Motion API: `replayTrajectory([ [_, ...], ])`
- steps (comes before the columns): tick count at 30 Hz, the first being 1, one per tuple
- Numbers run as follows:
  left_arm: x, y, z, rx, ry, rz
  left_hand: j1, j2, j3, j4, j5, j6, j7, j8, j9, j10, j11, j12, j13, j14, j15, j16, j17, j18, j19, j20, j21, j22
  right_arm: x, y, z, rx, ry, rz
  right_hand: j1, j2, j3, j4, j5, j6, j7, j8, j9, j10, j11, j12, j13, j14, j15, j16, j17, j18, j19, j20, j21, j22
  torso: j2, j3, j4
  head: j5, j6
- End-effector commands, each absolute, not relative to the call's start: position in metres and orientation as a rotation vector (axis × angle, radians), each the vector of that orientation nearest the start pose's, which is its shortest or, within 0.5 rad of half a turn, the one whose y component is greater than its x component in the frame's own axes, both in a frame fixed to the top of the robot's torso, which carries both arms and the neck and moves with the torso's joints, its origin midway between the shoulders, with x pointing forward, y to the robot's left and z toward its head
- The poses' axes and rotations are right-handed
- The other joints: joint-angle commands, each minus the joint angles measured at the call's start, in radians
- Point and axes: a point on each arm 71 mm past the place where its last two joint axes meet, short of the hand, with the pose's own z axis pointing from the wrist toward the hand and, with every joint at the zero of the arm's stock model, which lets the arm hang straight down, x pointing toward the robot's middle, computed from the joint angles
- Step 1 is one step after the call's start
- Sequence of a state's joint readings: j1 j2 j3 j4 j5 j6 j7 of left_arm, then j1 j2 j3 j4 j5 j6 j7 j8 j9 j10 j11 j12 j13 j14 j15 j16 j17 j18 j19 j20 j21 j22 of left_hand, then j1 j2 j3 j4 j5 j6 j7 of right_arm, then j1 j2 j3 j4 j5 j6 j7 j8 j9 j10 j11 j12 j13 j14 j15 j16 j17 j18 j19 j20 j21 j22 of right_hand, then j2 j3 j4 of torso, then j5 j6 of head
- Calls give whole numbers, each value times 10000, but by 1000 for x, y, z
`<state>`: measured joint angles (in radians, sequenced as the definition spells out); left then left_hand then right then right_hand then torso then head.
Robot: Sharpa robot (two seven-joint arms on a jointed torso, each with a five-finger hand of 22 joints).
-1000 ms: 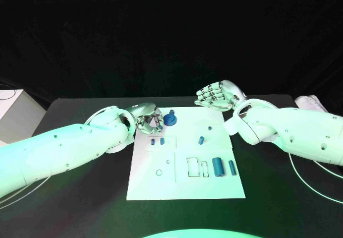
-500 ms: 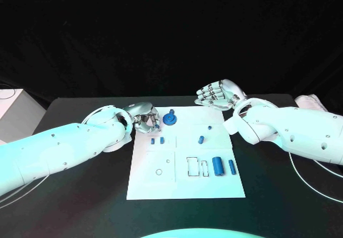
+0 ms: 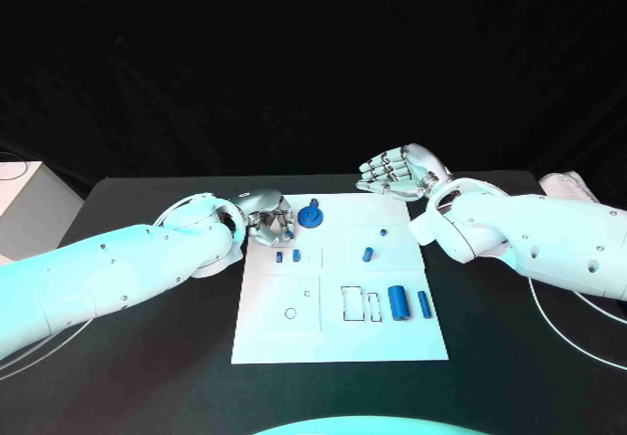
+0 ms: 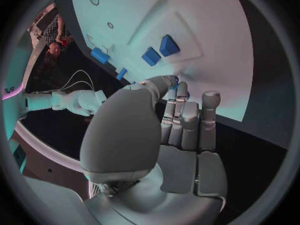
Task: Assemble the parts on the task board
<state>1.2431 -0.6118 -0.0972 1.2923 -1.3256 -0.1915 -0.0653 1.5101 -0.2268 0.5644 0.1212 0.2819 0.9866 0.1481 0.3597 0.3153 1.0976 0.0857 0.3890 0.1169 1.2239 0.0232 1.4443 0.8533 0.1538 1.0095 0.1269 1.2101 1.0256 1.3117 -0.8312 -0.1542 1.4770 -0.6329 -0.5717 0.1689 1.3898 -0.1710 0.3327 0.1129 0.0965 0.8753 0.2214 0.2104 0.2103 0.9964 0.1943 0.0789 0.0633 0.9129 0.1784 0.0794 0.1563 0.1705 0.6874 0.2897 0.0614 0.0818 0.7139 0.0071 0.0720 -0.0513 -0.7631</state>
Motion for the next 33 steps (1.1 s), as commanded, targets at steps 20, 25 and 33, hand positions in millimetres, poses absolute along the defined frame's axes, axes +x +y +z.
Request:
replayTrajectory([
  [20,520,138,-207,2094,18535,-7033,-77,29,20,-80,54,89,-19,-26,18,86,-20,-76,23,76,-15,20,-27,-71,63,3,58,-4,504,-222,-161,5197,14749,10160,-12,84,-5,-36,-2,74,174,-33,-9,85,9,-21,0,50,9,-57,-9,53,-32,7,-8,-10,1,-7,12,-29,-1],
  [25,520,136,-207,2183,18551,-6972,-77,29,20,-80,54,89,-19,-26,18,86,-20,-76,23,76,-15,20,-27,-71,63,3,58,-4,504,-223,-161,5188,14743,10156,-12,89,17,-59,-1,92,173,-47,-18,86,9,-41,-1,60,9,-67,-32,54,-26,7,-6,-34,-1,-1,3,-24,14],
  [33,520,131,-208,2337,18617,-6983,-76,38,31,-90,53,94,-19,-32,21,93,-21,-90,28,65,-18,14,-50,-72,70,1,64,4,504,-222,-161,5175,14754,10183,-12,89,17,-59,-1,92,173,-47,-18,86,9,-41,-1,60,9,-67,-32,54,-26,7,-6,-34,4,5,-7,-27,8],
])
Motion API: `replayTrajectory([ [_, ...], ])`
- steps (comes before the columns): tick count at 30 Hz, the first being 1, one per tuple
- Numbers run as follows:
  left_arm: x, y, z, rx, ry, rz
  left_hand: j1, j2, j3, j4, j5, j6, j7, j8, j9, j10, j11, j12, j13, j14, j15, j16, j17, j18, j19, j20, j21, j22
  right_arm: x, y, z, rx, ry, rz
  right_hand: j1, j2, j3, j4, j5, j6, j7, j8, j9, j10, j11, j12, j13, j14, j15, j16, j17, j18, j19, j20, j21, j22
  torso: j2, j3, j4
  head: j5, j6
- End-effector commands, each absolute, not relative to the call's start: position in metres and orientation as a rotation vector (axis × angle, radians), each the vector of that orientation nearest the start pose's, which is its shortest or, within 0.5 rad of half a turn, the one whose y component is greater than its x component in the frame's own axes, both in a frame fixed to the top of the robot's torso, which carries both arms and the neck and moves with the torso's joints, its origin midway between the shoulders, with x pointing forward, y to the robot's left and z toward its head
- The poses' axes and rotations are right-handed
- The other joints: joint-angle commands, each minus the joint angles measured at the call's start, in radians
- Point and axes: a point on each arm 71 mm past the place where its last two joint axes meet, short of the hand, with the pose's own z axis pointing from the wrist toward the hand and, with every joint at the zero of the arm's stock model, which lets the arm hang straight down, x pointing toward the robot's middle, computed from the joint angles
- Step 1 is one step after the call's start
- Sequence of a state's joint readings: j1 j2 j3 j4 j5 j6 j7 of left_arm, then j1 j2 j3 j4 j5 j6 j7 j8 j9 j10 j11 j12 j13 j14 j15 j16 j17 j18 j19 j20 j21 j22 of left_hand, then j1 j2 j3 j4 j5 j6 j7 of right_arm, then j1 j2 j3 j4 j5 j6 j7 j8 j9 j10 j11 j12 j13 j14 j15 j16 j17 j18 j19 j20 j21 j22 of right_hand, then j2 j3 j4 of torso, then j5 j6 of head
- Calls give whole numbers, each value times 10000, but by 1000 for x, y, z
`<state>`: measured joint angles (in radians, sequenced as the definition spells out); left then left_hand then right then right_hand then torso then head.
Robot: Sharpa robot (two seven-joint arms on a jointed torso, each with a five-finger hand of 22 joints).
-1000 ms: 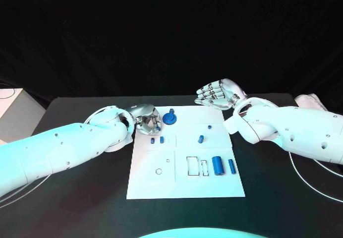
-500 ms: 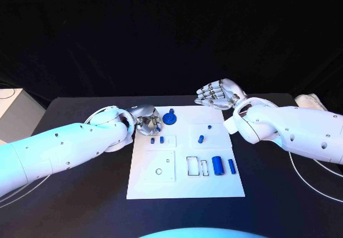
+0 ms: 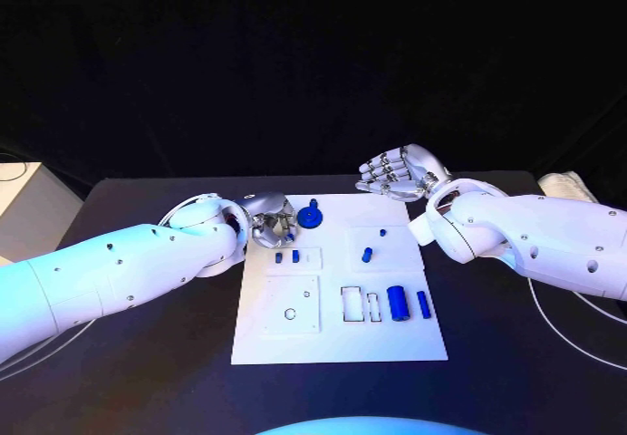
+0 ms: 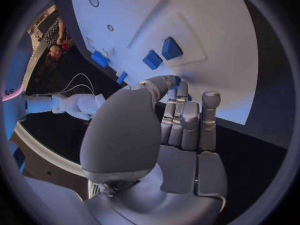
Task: Assemble the parts on the task board
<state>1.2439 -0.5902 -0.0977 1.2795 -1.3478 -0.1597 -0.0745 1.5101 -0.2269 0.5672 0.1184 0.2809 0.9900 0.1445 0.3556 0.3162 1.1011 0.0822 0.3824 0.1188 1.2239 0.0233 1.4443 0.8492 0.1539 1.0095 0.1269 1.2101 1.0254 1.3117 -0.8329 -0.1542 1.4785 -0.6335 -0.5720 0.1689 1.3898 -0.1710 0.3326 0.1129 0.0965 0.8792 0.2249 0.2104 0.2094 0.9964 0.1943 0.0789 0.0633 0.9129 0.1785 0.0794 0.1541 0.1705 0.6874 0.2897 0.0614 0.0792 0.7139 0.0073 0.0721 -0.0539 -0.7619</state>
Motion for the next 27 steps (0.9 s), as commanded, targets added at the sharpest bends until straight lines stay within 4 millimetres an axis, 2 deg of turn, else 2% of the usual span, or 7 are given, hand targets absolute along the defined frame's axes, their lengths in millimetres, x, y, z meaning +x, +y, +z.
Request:
replayTrajectory([
  [1,520,130,-208,2364,18644,-6999,-77,40,3,-62,63,60,17,8,13,57,15,-23,9,65,-19,14,-8,-74,70,1,64,6,504,-222,-161,5174,14755,10186,-12,89,18,-60,-1,53,138,-48,-9,86,9,-41,-1,61,8,-67,-9,53,-26,7,-6,-8,3,4,-7,-4,-11],
  [10,518,126,-211,2536,18912,-6997,-101,45,1,-62,51,78,17,5,19,78,13,-35,19,87,-20,20,40,-73,62,0,60,1,503,-222,-161,5174,14758,10191,-12,89,18,-60,-1,53,138,-48,-9,86,9,-41,-1,61,8,-67,-9,53,-26,7,-6,-8,0,2,2,-25,-33],
  [21,520,131,-212,2467,18921,-6767,-111,60,4,-76,45,112,7,9,31,116,1,-40,37,89,-26,20,42,-73,61,-2,61,2,503,-222,-161,5184,14755,10173,-21,88,25,-68,-2,63,138,-55,-14,92,8,-47,-1,67,7,-71,-21,54,-19,7,-5,-21,-2,-12,11,-29,-23],
  [23,520,132,-212,2442,18889,-6763,-111,60,5,-77,45,112,7,8,31,117,1,-42,38,120,-26,31,107,-147,343,-2,241,279,504,-223,-161,5186,14754,10169,-21,88,25,-68,-2,63,138,-55,-14,92,8,-47,-1,67,7,-71,-21,54,-19,7,-5,-21,-4,-16,18,-35,-31],
  [27,520,132,-211,2407,18842,-6784,-151,28,16,-108,50,28,29,-78,19,64,25,-130,50,106,-18,25,66,-142,340,-5,249,266,504,-223,-161,5188,14753,10160,-21,88,25,-68,-2,63,138,-55,-14,92,8,-47,-1,67,7,-71,-21,54,-19,7,-5,-21,-7,-17,24,-29,-33],
])
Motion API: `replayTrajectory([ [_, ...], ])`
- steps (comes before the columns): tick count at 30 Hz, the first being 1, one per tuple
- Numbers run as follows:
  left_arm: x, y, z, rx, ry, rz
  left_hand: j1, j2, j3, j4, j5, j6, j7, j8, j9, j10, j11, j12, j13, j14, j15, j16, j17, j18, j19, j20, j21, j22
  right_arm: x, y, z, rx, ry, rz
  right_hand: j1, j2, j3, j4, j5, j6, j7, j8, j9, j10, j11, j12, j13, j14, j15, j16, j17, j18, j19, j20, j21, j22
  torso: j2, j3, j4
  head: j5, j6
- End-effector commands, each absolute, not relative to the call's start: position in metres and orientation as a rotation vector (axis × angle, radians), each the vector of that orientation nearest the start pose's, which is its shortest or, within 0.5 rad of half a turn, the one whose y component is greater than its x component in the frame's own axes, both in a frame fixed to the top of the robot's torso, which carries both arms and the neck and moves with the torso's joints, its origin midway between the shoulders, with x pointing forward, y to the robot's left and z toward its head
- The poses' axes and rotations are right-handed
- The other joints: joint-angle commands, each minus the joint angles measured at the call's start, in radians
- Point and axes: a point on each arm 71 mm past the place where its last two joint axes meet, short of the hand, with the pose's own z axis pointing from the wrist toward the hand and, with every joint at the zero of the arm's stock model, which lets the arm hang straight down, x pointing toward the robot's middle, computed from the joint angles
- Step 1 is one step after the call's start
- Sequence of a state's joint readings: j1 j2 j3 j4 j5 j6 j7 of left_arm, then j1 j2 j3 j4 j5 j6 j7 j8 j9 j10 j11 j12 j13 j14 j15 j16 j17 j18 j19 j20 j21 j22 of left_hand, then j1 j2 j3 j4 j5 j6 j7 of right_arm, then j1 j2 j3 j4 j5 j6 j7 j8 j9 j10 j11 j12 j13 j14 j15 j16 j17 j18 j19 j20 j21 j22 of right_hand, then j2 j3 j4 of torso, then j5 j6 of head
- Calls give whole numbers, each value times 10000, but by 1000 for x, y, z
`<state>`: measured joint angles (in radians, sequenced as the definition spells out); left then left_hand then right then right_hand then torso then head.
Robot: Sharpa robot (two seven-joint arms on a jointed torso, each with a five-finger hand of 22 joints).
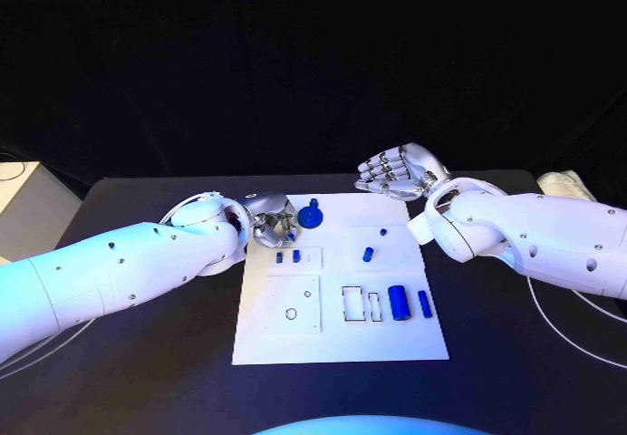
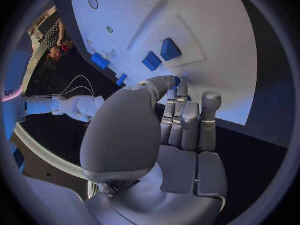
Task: Assemble the parts on the task board
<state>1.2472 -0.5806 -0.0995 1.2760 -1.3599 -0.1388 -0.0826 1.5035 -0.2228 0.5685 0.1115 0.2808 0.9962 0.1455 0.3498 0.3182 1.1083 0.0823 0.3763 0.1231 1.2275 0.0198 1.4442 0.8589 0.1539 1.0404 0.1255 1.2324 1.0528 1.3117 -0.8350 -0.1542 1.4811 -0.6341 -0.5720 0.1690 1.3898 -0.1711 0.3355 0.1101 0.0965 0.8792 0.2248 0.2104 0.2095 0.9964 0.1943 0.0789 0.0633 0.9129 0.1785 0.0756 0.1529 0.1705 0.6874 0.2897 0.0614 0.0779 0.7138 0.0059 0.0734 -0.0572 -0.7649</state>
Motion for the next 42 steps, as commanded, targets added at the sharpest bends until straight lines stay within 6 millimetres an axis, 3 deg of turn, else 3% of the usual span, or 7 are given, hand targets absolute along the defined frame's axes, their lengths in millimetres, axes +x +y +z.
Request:
replayTrajectory([
  [1,520,132,-211,2400,18830,-6795,-94,-19,5,-41,50,-49,23,-34,-4,-20,29,-85,7,41,21,13,-89,-133,-6,10,2,-45,504,-223,-161,5188,14753,10159,-21,88,-3,-39,-3,63,139,-55,-14,92,8,-47,-1,67,7,-33,-9,54,-19,7,-5,-8,-4,-3,6,9,0],
  [17,520,133,-210,2274,18697,-6891,-304,-135,104,-80,55,-551,111,-486,-107,-216,129,-411,64,-203,113,-114,-443,-81,-248,82,-171,-267,504,-223,-161,5184,14754,10154,-21,88,-3,-39,-3,63,139,-55,-14,92,8,-47,-1,67,7,-33,-9,54,-19,7,-5,-8,1,12,-8,34,16],
  [23,520,134,-210,2221,18662,-6879,-372,-193,188,-122,60,-1058,97,-849,-226,-172,104,-492,150,-218,102,-116,-452,-78,-232,92,-187,-274,504,-223,-161,5178,14744,10161,-21,88,-3,-39,-3,63,139,-55,-14,92,8,-47,-1,67,7,-33,-9,54,-19,7,-5,-8,0,14,-11,39,11],
  [36,519,136,-209,2113,18538,-6864,-396,-211,195,-135,57,-1189,94,-941,-259,-121,85,-484,197,-186,87,-104,-411,-83,-197,87,-175,-254,504,-223,-161,5178,14712,10127,-38,76,7,-61,-3,74,137,-79,-28,73,14,-77,-5,63,13,-50,-41,50,-86,9,-14,-47,5,10,-13,34,17],
  [42,519,139,-209,2043,18563,-6778,-436,-243,207,-154,58,-1512,13,-1145,-340,-95,64,-502,276,-170,69,-105,-415,-84,-175,72,-182,-262,505,-225,-162,5175,14785,10059,-37,57,6,-85,-3,66,130,-100,-39,3,23,-119,-13,51,21,-63,-62,42,-113,11,-21,-71,2,8,-8,34,27],
])
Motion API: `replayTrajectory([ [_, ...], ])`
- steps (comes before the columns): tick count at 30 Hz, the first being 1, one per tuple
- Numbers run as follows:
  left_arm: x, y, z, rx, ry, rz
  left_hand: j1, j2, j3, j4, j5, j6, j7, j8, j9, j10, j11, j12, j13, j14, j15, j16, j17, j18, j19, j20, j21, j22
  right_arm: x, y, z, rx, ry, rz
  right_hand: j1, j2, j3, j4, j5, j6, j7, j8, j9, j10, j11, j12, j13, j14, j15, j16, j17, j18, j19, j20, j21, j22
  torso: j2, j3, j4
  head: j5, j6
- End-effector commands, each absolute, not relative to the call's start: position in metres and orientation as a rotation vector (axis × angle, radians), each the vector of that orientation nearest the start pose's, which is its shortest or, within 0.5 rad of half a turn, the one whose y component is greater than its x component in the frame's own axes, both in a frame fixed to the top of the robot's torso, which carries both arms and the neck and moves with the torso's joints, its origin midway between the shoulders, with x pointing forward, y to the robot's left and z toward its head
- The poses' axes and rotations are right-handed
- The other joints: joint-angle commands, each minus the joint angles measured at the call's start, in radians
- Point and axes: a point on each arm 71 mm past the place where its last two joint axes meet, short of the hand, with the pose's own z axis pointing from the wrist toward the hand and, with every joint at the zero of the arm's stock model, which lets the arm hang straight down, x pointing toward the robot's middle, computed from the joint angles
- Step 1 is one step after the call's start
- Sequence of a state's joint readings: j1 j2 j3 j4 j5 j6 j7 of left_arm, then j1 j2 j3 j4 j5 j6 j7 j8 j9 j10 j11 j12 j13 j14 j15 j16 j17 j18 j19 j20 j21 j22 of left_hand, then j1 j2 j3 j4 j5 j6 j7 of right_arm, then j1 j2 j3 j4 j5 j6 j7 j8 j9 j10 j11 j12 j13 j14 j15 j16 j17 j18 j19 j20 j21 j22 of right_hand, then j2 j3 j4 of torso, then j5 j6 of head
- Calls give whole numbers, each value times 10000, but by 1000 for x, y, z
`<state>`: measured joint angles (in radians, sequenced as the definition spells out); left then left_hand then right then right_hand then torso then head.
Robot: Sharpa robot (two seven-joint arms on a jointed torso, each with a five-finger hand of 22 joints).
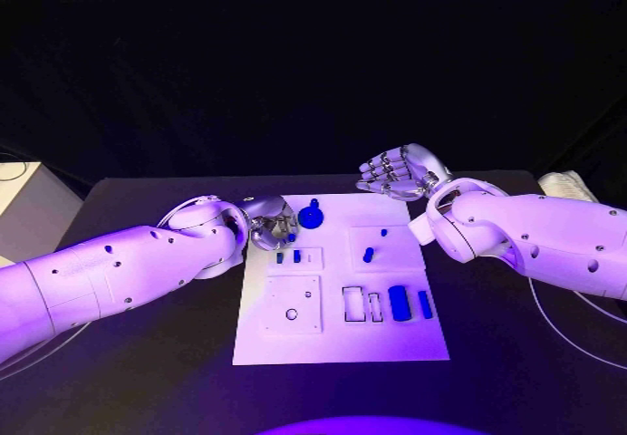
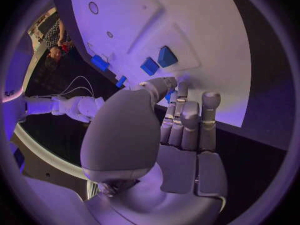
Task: Assemble the parts on the task board
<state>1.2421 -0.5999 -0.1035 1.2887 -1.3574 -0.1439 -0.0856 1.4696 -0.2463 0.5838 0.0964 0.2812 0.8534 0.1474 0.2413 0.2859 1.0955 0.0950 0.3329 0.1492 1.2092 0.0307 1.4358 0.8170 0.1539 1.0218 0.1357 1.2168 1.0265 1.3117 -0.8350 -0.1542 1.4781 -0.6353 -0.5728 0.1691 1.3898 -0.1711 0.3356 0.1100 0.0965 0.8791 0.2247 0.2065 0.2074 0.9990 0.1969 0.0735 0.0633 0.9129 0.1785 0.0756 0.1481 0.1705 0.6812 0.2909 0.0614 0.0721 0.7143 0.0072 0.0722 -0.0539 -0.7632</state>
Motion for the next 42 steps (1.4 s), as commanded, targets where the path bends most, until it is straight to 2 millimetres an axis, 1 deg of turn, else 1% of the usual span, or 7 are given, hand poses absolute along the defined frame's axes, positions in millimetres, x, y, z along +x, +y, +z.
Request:
replayTrajectory([
  [1,519,140,-209,2025,18568,-6757,-113,-18,51,-2,54,-181,-35,-118,-41,31,-64,-79,35,17,-43,-21,6,-84,15,-32,-31,-2,505,-225,-162,5173,14808,10046,-35,53,5,-91,-3,64,128,-67,-21,-44,-2,-75,-14,59,21,-59,-18,41,-28,-2,-18,-14,-6,-5,2,0,8],
  [13,523,162,-205,1612,18581,-6307,57,157,-1578,595,88,-2675,-823,-1215,-867,-235,30,-413,273,-258,49,-134,-319,-52,-96,50,-384,-313,506,-233,-164,4515,15167,9561,224,-48,-316,-278,13,158,-1,-169,-82,-635,-10,-83,-7,502,-76,126,-91,124,1194,-41,255,33,-7,-12,5,-47,32],
  [16,525,173,-202,1385,18367,-6230,228,216,-1736,739,99,-2330,-722,-1125,-788,-317,65,-494,276,-378,75,-199,-521,-29,-181,62,-484,-431,507,-237,-165,4205,15325,9328,397,30,-540,-237,14,194,-93,-236,-117,-567,-80,63,12,1023,-214,388,-3,151,1719,-142,459,69,-9,-11,0,-54,57],
  [21,530,196,-188,-389,17464,-7187,532,118,-982,926,84,529,205,181,-120,-173,90,-366,405,-1969,82,-1477,-3199,301,-1533,80,-1654,-1861,508,-246,-169,3133,16095,8483,484,21,-90,-239,5,480,-326,-271,-136,709,-537,775,32,2542,-782,1155,656,165,3063,-713,1077,239,-6,-2,-4,-119,108],
  [24,528,209,-181,-2038,17077,-8412,625,187,-868,757,54,1189,134,667,149,126,-7,130,668,-2061,8,-1688,-3356,315,-1621,27,-1767,-1955,507,-247,-172,1942,16607,7736,479,-117,609,-211,5,861,-427,-198,-98,1658,-783,898,45,3462,-1190,1652,1167,145,3881,-1093,1554,433,3,7,-25,-197,168],
  [32,503,226,-163,-6838,16072,-13065,201,194,-940,689,26,749,179,854,503,-578,29,1043,1242,-2089,39,-1922,-3385,287,-1646,10,-1980,-2083,502,-250,-176,-1381,17012,5299,185,-435,1416,-657,-12,1749,-834,-282,-84,3194,-1356,264,253,5859,-1936,4797,3843,71,5716,-2194,4243,2156,56,-36,-14,-523,281],
  [42,480,238,-153,-8061,15659,-15398,121,223,-998,691,91,531,214,901,642,-838,82,1237,1315,-2212,101,-1994,-3333,303,-1661,84,-2182,-2212,496,-245,-181,-3317,16906,3532,-478,-993,2339,-608,-30,1737,-836,-477,96,2237,-1175,-111,116,6057,-1793,11543,9879,-228,6315,-2119,7649,5729,43,-45,-50,-765,331],
])
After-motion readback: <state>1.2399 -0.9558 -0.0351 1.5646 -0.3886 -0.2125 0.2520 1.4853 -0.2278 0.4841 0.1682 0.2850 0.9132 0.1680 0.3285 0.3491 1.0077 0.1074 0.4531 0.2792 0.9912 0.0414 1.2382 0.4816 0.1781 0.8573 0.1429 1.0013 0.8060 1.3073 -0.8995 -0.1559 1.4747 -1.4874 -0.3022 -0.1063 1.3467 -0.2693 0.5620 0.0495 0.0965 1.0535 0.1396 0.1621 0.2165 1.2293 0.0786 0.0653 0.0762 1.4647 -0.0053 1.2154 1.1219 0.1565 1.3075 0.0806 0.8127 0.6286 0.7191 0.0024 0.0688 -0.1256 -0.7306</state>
